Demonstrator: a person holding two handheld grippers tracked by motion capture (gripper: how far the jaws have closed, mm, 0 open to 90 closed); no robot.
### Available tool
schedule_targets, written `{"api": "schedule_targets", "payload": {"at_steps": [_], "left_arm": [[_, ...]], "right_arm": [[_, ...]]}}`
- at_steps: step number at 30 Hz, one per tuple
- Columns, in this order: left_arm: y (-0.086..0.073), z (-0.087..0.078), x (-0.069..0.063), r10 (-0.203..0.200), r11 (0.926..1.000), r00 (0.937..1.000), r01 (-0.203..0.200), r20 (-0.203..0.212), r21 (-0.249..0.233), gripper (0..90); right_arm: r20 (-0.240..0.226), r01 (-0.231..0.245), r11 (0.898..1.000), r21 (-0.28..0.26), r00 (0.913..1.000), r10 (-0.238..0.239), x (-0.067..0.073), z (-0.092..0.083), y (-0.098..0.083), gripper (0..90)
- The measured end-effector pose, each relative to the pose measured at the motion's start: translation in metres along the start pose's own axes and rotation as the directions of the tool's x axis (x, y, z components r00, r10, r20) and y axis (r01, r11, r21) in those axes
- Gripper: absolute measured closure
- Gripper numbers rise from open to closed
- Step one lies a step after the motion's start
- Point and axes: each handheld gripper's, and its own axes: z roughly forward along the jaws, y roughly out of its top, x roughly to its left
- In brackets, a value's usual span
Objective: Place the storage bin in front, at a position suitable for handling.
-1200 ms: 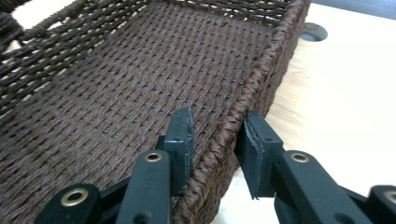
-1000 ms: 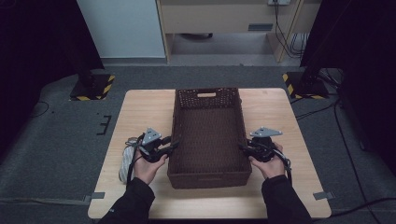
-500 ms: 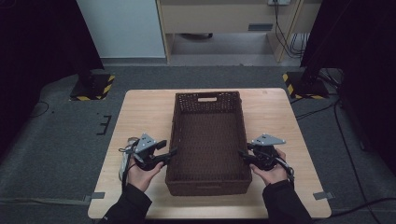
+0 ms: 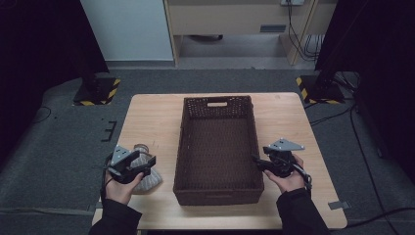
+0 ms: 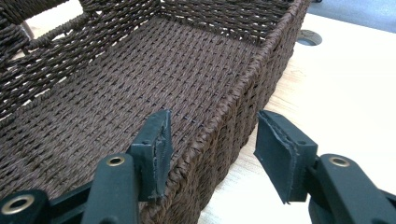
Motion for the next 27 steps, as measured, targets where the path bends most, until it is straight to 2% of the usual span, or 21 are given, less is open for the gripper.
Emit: {"api": "schedule_targets", "payload": {"at_steps": [2, 3, 4, 8, 13, 18, 19, 21, 23, 27], "left_arm": [[-0.005, 0.000, 0.008, -0.010, 0.9997, 0.9994, 0.010, -0.035, 0.020, 25.3], [-0.010, 0.002, 0.015, -0.030, 0.9988, 0.9984, 0.032, -0.049, 0.037, 25.0], [-0.010, 0.002, 0.015, -0.030, 0.9988, 0.9984, 0.032, -0.049, 0.037, 24.6], [-0.020, 0.010, 0.020, -0.026, 0.9953, 0.9964, 0.034, -0.081, 0.091, 23.0], [-0.029, 0.024, 0.021, -0.014, 0.9861, 0.9949, 0.030, -0.100, 0.164, 22.1], [-0.035, 0.035, 0.024, -0.024, 0.9777, 0.9946, 0.045, -0.101, 0.205, 22.3], [-0.037, 0.039, 0.025, -0.027, 0.9728, 0.9949, 0.049, -0.097, 0.226, 22.5], [-0.038, 0.042, 0.025, -0.027, 0.9710, 0.9951, 0.049, -0.095, 0.234, 23.5], [-0.040, 0.047, 0.025, -0.023, 0.9642, 0.9954, 0.047, -0.094, 0.261, 23.5], [-0.042, 0.052, 0.024, -0.039, 0.9592, 0.9961, 0.059, -0.079, 0.276, 26.6]], "right_arm": [[-0.001, -0.004, 1.000, 0.000, 1.0000, 0.004, 0.000, 0.000, -0.001, 43.9], [-0.002, -0.002, 1.000, -0.002, 1.0000, 0.002, 0.000, 0.000, -0.001, 43.8], [-0.002, -0.002, 1.000, -0.002, 1.0000, 0.002, 0.000, 0.000, -0.001, 43.8], [-0.002, -0.004, 1.000, -0.003, 1.0000, 0.004, 0.000, -0.001, -0.002, 43.3], [-0.004, -0.006, 1.000, -0.003, 1.0000, 0.006, -0.001, 0.000, -0.002, 41.9], [-0.007, -0.010, 1.000, 0.000, 0.9999, 0.010, -0.001, 0.001, -0.002, 41.8], [-0.010, -0.011, 1.000, 0.000, 0.9999, 0.011, -0.001, 0.003, -0.003, 41.8], [-0.010, -0.015, 1.000, 0.004, 0.9998, 0.015, -0.001, 0.004, -0.003, 41.7], [-0.013, -0.020, 1.000, 0.007, 0.9997, 0.020, 0.000, 0.006, -0.003, 41.7], [-0.016, -0.014, 1.000, 0.022, 0.9998, 0.015, 0.000, 0.011, -0.004, 43.5]]}}
